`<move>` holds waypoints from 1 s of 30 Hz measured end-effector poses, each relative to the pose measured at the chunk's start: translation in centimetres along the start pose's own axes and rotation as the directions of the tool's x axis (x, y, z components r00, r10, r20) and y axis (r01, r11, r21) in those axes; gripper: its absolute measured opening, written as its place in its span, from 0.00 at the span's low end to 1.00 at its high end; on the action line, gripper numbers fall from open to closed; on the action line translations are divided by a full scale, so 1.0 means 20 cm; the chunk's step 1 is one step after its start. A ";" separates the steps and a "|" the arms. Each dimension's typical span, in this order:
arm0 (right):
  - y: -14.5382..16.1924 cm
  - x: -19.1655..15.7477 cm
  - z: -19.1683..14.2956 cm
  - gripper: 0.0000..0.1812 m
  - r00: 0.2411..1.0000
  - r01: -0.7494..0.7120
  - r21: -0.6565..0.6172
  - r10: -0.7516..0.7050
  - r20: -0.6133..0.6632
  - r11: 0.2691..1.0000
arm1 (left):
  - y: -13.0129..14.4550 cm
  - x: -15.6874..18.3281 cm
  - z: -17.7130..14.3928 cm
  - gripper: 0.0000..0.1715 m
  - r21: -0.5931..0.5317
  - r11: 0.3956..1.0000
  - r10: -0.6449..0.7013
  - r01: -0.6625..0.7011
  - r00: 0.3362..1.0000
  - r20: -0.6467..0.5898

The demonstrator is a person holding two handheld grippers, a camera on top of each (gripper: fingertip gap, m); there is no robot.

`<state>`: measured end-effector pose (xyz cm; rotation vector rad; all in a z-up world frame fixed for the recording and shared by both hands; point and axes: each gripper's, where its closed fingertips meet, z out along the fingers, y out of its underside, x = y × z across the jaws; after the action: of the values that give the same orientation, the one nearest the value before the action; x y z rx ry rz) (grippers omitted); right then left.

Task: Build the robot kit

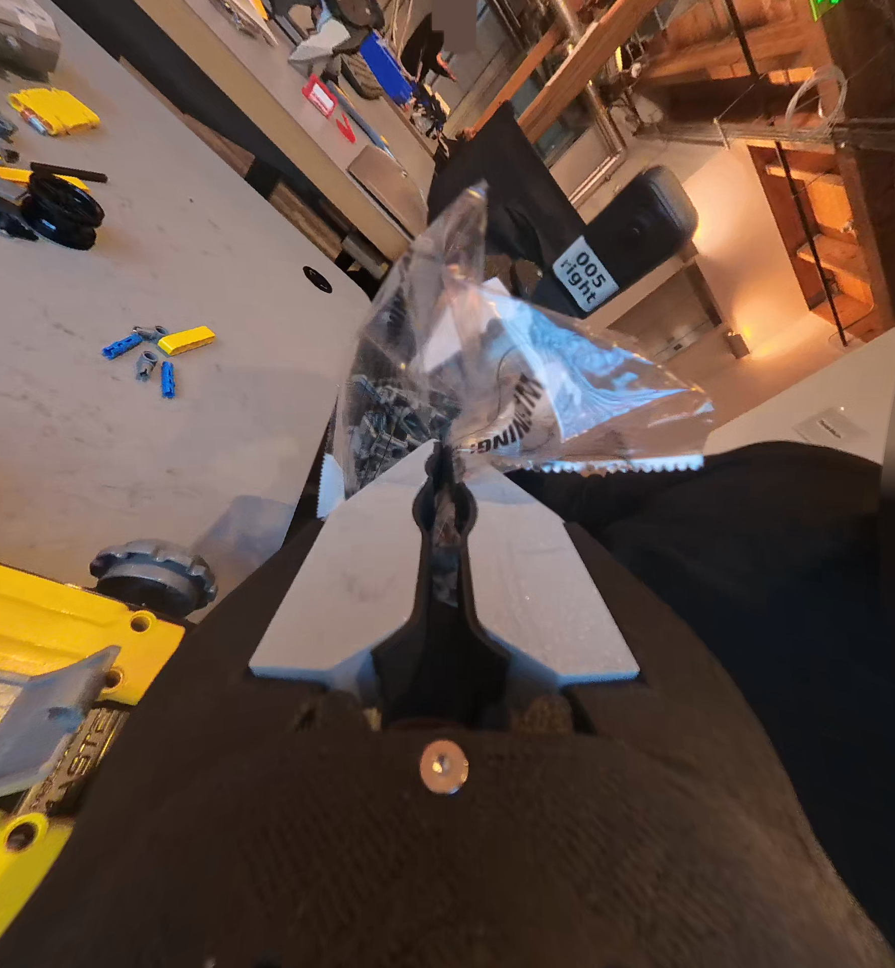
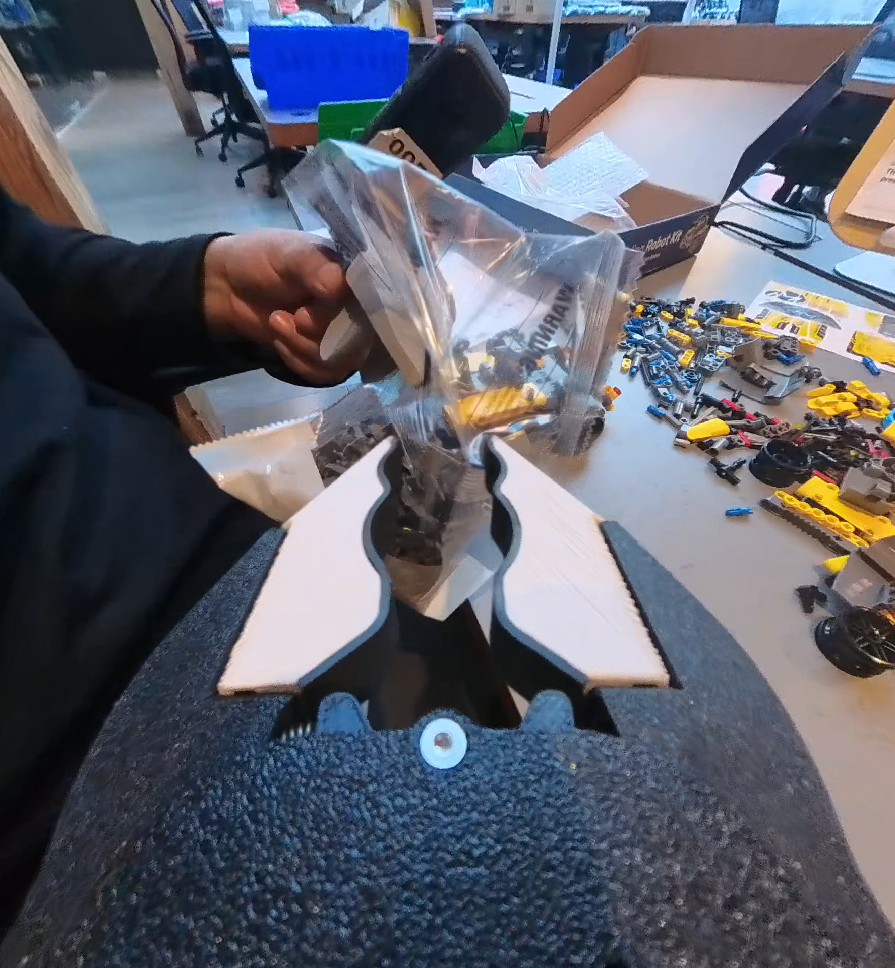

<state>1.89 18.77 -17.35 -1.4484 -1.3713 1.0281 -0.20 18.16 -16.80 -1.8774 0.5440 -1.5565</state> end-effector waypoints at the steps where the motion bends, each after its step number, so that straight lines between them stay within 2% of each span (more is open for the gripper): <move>1: 0.00 0.00 0.00 0.15 1.000 -0.011 -0.007 0.011 0.001 1.000 | -0.01 0.00 0.00 0.00 0.011 1.000 -0.006 0.006 1.000 0.003; 4: 0.02 0.01 0.02 0.11 0.995 -0.095 0.002 0.095 0.030 0.995 | -0.03 -0.02 -0.03 0.00 0.011 0.996 0.092 -0.093 0.993 0.080; 6: 0.04 0.03 0.02 0.10 0.989 -0.147 0.007 0.147 0.033 0.989 | -0.05 -0.07 -0.08 0.05 -0.039 0.977 0.212 -0.209 0.954 0.213; 8: 0.05 0.07 0.00 0.08 0.978 -0.205 0.028 0.204 0.034 0.978 | -0.09 -0.07 -0.14 0.11 -0.067 0.950 0.311 -0.305 0.908 0.281; 11: 0.01 0.07 -0.05 0.07 0.950 -0.301 0.086 0.291 0.114 0.950 | -0.12 0.02 -0.21 0.18 -0.080 0.901 0.433 -0.426 0.870 0.238; 15: -0.05 0.02 -0.06 0.06 0.886 -0.423 0.132 0.379 0.266 0.896 | -0.07 0.02 -0.20 0.18 -0.149 0.830 0.557 -0.537 0.808 0.191; 17: -0.06 0.00 -0.05 0.05 0.853 -0.472 0.130 0.414 0.318 0.872 | -0.02 0.09 -0.17 0.18 -0.138 0.790 0.612 -0.597 0.782 0.119; 20: -0.07 -0.04 -0.05 0.04 0.789 -0.543 0.113 0.460 0.407 0.832 | 0.02 0.10 -0.14 0.17 -0.193 0.684 0.728 -0.703 0.673 0.129; 24: -0.07 -0.08 -0.04 0.03 0.692 -0.636 0.092 0.513 0.509 0.767 | 0.08 0.10 -0.12 0.24 -0.245 0.667 0.739 -0.704 0.667 0.096; 27: -0.05 -0.10 -0.01 0.02 0.636 -0.683 0.062 0.550 0.541 0.728 | 0.12 0.13 -0.09 0.12 -0.229 0.630 0.769 -0.742 0.637 0.052; 30: -0.03 -0.11 -0.01 0.03 0.594 -0.711 0.036 0.572 0.566 0.702 | 0.14 0.14 -0.08 0.06 -0.242 0.593 0.799 -0.768 0.598 0.059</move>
<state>1.79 16.49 -16.69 -1.5612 -0.9612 2.1375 -0.90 14.03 -16.62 -1.5078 1.2861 -0.7495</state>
